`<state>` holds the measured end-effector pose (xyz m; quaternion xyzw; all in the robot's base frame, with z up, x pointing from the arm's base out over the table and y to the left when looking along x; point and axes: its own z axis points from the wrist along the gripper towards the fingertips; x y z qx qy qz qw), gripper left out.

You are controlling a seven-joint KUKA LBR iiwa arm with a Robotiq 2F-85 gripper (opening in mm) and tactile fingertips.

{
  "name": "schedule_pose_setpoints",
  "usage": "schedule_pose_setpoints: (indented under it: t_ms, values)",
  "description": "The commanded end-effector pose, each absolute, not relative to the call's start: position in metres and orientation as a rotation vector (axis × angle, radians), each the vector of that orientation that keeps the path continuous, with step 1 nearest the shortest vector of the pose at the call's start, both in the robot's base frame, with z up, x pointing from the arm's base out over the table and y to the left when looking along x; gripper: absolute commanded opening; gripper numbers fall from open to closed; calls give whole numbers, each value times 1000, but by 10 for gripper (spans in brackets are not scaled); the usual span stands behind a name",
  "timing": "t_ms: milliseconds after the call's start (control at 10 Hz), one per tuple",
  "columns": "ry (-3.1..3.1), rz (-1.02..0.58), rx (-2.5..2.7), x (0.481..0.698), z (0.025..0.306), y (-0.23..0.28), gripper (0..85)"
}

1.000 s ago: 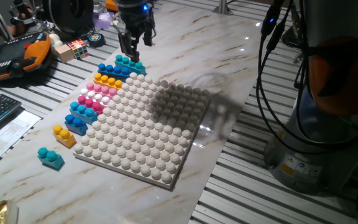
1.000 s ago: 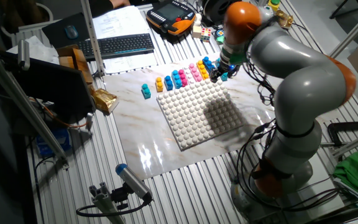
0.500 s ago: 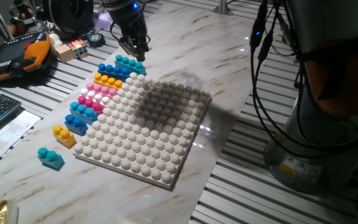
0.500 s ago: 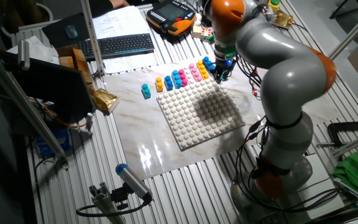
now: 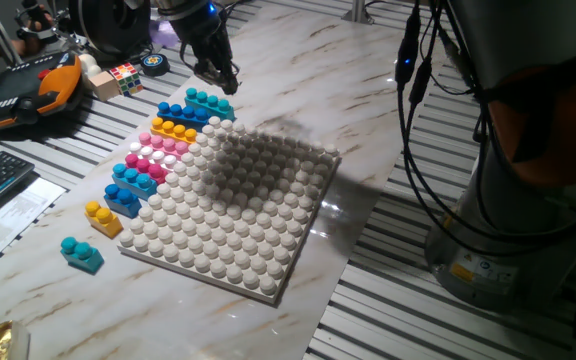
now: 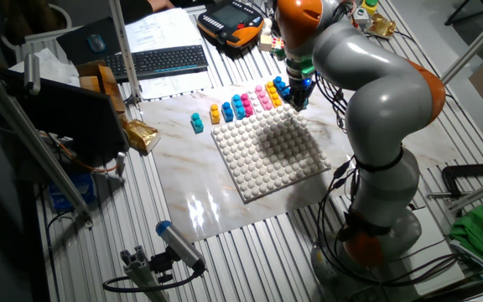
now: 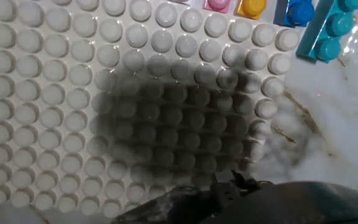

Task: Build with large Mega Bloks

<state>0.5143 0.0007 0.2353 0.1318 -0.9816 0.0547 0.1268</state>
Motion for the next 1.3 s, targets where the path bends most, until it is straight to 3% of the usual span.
schedule_pose_setpoints:
  t_ms: [0, 500, 800, 900, 1200]
  values:
    - [-2897, 167, 321, 514, 235, 1, 7]
    - [-3016, 151, 144, 514, 235, 1, 7]
    - [-3064, 263, 117, 514, 235, 1, 7]
    - [-3074, 233, 110, 514, 235, 1, 7]
    - [-3073, 233, 122, 539, 227, -5, 7]
